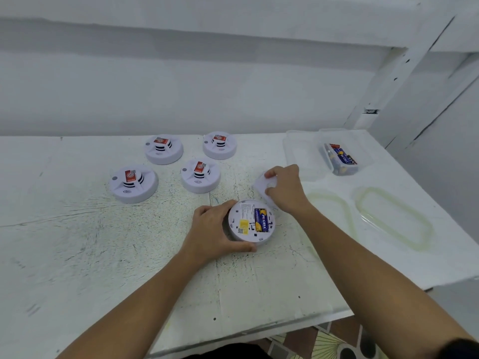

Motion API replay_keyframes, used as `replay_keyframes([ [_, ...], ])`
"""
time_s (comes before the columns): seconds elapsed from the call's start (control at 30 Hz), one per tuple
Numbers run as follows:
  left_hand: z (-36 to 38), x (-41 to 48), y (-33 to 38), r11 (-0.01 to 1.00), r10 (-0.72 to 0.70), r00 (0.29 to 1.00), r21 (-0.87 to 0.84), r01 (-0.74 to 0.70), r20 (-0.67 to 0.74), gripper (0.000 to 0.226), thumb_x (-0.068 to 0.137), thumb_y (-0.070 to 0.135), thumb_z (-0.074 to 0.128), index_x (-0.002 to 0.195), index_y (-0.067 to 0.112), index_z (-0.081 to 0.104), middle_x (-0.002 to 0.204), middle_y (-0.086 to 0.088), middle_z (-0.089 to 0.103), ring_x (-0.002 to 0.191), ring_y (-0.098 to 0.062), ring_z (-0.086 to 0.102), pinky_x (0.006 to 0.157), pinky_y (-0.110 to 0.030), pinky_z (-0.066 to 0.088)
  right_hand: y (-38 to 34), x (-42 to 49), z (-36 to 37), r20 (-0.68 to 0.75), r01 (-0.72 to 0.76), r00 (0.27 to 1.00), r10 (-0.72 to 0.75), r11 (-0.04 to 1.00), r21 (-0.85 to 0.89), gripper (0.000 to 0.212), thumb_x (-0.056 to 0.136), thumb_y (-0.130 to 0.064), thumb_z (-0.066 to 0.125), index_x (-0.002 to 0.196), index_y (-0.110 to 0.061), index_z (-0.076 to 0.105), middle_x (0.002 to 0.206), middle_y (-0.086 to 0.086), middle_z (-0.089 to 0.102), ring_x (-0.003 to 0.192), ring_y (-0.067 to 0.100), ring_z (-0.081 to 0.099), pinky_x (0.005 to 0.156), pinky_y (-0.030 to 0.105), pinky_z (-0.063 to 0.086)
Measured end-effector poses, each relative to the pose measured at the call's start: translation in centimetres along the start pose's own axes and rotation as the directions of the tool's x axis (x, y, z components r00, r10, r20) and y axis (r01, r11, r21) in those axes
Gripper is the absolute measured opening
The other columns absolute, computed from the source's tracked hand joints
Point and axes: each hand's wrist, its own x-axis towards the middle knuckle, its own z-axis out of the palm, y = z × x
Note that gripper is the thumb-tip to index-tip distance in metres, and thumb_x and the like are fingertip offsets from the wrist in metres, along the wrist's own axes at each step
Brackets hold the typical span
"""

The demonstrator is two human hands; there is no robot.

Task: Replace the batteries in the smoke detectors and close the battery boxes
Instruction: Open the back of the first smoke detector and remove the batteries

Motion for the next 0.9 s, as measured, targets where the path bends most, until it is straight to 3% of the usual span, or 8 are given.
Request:
replay_keyframes([
  [0.1,0.0,0.1,0.0,1.000,-0.002,1.000,0.006,0.002,-0.009,0.104,0.044,0.085,0.064,0.132,0.032,0.043,0.114,0.026,0.054,0.107,0.001,0.048,0.103,-0.024,0.020,0.5,0.4,0.9,-0.007,0.054,0.998,-0.055,0.995,-0.089,0.039,0.087,0.002,0.053,0.124,-0.006,0.054,0.126,0.012,0.032,0.110,0.027,0.047,0.092,0.024,0.039],
  [0.2,0.1,0.1,-0.1,1.000,0.002,1.000,0.026,-0.002,-0.008,0.111,0.047,0.085,0.063,0.140,0.032,0.033,0.123,0.025,0.050,0.111,0.002,0.044,0.106,-0.027,0.020,1.0,0.7,1.3,0.006,0.113,0.993,-0.118,0.938,-0.328,0.040,0.089,-0.008,0.053,0.129,-0.013,0.053,0.131,0.012,0.036,0.113,0.030,0.046,0.097,0.038,0.037],
  [0.4,0.3,0.2,-0.3,0.993,0.036,0.999,0.112,-0.035,-0.002,0.106,0.052,0.088,0.055,0.141,0.037,0.029,0.131,0.016,0.046,0.117,-0.001,0.038,0.102,-0.024,0.015,1.6,0.8,1.7,0.109,0.169,0.985,-0.130,0.791,-0.588,0.035,0.099,-0.021,0.037,0.134,-0.018,0.046,0.139,0.009,0.042,0.123,0.032,0.038,0.099,0.041,0.031],
  [0.5,0.3,0.2,-0.2,0.995,0.033,0.999,0.096,-0.031,-0.014,0.104,0.052,0.085,0.060,0.139,0.036,0.030,0.137,0.016,0.043,0.116,0.005,0.031,0.102,-0.023,0.012,1.5,0.7,1.3,0.119,0.166,0.986,-0.120,0.821,-0.546,0.034,0.099,-0.020,0.038,0.131,-0.019,0.050,0.139,0.007,0.047,0.123,0.031,0.040,0.099,0.041,0.031],
  [0.57,0.3,0.2,-0.2,0.996,0.029,1.000,0.090,-0.028,-0.012,0.105,0.052,0.083,0.063,0.140,0.036,0.029,0.140,0.016,0.041,0.116,0.006,0.028,0.103,-0.024,0.011,1.1,0.1,0.7,0.037,0.125,0.992,-0.121,0.917,-0.379,0.031,0.097,-0.018,0.043,0.126,-0.019,0.055,0.132,0.006,0.054,0.118,0.026,0.047,0.095,0.037,0.034],
  [0.7,0.2,0.2,-0.3,0.995,0.025,1.000,0.094,-0.026,0.009,0.113,0.050,0.087,0.060,0.144,0.042,0.018,0.144,0.017,0.037,0.126,0.000,0.030,0.107,-0.027,0.012,-0.3,-2.3,-0.8,-0.046,0.090,0.995,-0.089,0.996,0.019,0.009,0.091,-0.013,0.054,0.092,-0.014,0.063,0.091,-0.001,0.064,0.078,0.010,0.055,0.064,0.011,0.039],
  [0.8,0.2,0.1,-0.4,0.992,0.058,0.998,0.110,-0.060,0.021,0.107,0.053,0.089,0.054,0.144,0.045,0.019,0.144,0.020,0.036,0.127,0.002,0.029,0.110,-0.032,0.015,-0.8,-4.1,-1.2,0.042,0.081,0.996,-0.081,0.997,-0.003,0.010,0.090,-0.016,0.055,0.082,-0.018,0.061,0.085,-0.004,0.064,0.072,0.004,0.054,0.058,0.011,0.038],
  [0.9,0.3,0.1,-0.6,0.989,0.083,0.997,0.121,-0.081,-0.007,0.094,0.063,0.087,0.046,0.143,0.042,0.025,0.143,0.019,0.040,0.127,0.000,0.033,0.109,-0.033,0.016,-0.6,-5.1,-0.8,0.084,0.078,0.994,-0.074,0.996,-0.049,0.006,0.090,-0.017,0.057,0.086,-0.020,0.061,0.092,-0.002,0.062,0.084,0.011,0.056,0.067,0.019,0.043],
])
